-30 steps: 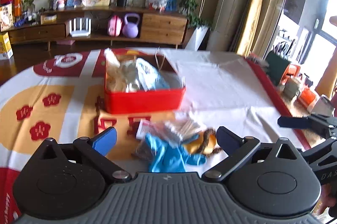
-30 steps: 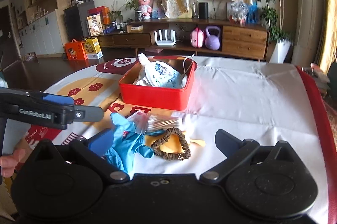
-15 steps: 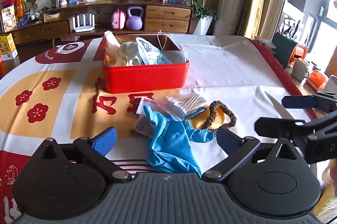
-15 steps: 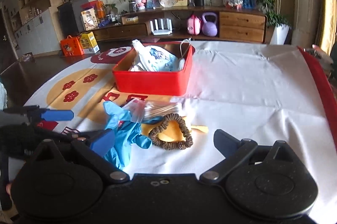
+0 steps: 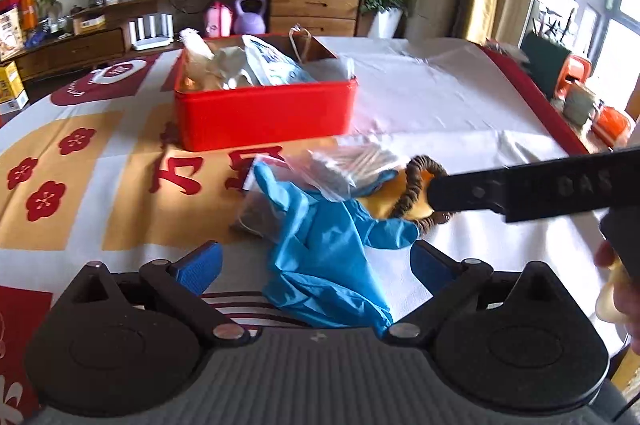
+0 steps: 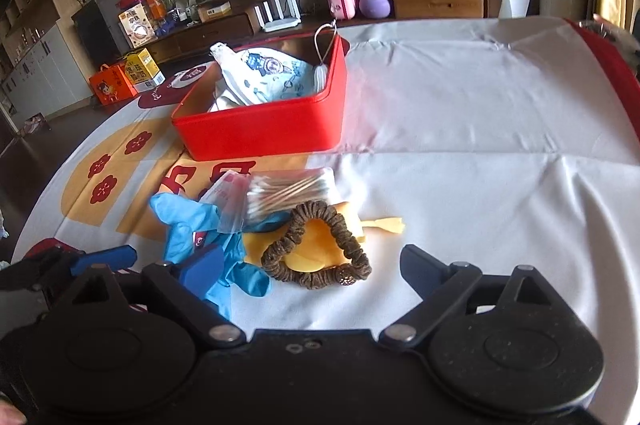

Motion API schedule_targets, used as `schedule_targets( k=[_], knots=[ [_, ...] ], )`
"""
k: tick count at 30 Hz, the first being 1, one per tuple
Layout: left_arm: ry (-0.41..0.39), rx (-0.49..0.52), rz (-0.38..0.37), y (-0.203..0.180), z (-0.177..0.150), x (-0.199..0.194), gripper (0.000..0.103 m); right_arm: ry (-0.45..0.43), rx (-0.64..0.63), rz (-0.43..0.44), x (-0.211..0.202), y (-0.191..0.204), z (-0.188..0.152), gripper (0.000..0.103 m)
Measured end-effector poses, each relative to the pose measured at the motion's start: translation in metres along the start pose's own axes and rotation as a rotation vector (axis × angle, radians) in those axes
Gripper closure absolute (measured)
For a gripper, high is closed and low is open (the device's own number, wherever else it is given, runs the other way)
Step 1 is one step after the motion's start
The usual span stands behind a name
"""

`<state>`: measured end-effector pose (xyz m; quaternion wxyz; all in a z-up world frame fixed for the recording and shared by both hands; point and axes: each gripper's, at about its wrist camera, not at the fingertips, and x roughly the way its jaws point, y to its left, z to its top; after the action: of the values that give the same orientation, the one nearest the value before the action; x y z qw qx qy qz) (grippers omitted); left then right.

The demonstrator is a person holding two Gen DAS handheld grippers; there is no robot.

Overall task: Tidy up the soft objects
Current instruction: 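Grasp the blue rubber glove with the left gripper while the right gripper grasps the brown beaded bracelet, then lift the glove and bracelet with both grippers toward the red box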

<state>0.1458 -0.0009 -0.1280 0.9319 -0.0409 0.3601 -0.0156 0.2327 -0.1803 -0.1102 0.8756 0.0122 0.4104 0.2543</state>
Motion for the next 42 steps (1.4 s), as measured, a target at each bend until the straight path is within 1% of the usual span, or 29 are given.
schedule_targets(
  k=[4,6,9,10,12,13,15,16,18,20,22,24,25,27,28,29,30,33,36,39,42],
  knots=[
    [0.006,0.016,-0.005,-0.004,0.0,0.008,0.003,0.028,0.037,-0.004,0.01,-0.001,0.0,0.013],
    [0.009,0.019,-0.012,-0.005,0.0,0.011,0.003,0.037,0.044,-0.009,0.013,-0.001,-0.002,0.016],
    [0.023,0.032,-0.012,-0.007,0.001,0.016,0.015,0.038,0.057,-0.024,0.015,0.001,-0.002,0.022],
    [0.028,0.033,-0.01,-0.007,0.001,0.018,0.017,0.035,0.065,-0.027,0.015,0.0,-0.002,0.023],
    [0.034,0.03,-0.013,-0.007,0.001,0.02,0.025,0.036,0.077,-0.025,0.016,0.0,-0.002,0.026],
    [0.038,0.029,-0.016,-0.007,0.001,0.021,0.028,0.039,0.079,-0.023,0.017,0.0,-0.002,0.027],
    [0.045,0.033,-0.017,-0.007,0.0,0.022,0.036,0.042,0.08,-0.033,0.018,0.002,-0.003,0.032],
    [0.049,0.035,-0.016,-0.008,-0.001,0.023,0.038,0.042,0.081,-0.035,0.018,0.003,-0.003,0.034],
    [0.053,0.035,-0.008,-0.008,-0.001,0.023,0.045,0.034,0.084,-0.046,0.017,0.003,-0.003,0.042],
    [0.055,0.029,-0.008,-0.006,-0.001,0.023,0.046,0.03,0.094,-0.048,0.016,0.001,-0.003,0.048],
    [0.055,0.023,-0.005,-0.004,-0.001,0.022,0.052,0.029,0.096,-0.051,0.015,0.001,-0.003,0.054],
    [0.058,0.023,0.006,-0.004,-0.001,0.022,0.061,0.029,0.09,-0.061,0.014,0.002,-0.003,0.066],
    [0.059,0.024,0.013,-0.004,-0.002,0.022,0.062,0.025,0.09,-0.062,0.012,0.003,-0.004,0.068],
    [0.058,0.022,0.02,-0.003,-0.002,0.02,0.069,0.017,0.092,-0.068,0.01,0.002,-0.005,0.08],
    [0.057,0.02,0.022,-0.002,-0.002,0.019,0.07,0.016,0.094,-0.072,0.01,0.001,-0.006,0.083],
    [0.054,0.017,0.025,-0.002,-0.002,0.018,0.071,0.015,0.099,-0.072,0.009,0.0,-0.006,0.088],
    [0.051,0.017,0.028,-0.001,-0.002,0.017,0.076,0.015,0.103,-0.068,0.008,-0.001,-0.006,0.093],
    [0.043,0.029,0.036,-0.001,-0.003,0.014,0.087,0.006,0.107,-0.051,0.005,-0.002,-0.007,0.097],
    [0.03,0.037,0.038,-0.002,-0.003,0.009,0.093,-0.014,0.1,-0.038,-0.002,0.001,-0.008,0.099],
    [0.011,0.045,0.035,-0.003,-0.001,0.002,0.096,-0.039,0.091,-0.025,-0.011,0.004,-0.009,0.099],
    [-0.007,0.043,0.014,-0.003,0.002,-0.005,0.097,-0.064,0.087,-0.01,-0.02,0.006,-0.007,0.099]
  ],
)
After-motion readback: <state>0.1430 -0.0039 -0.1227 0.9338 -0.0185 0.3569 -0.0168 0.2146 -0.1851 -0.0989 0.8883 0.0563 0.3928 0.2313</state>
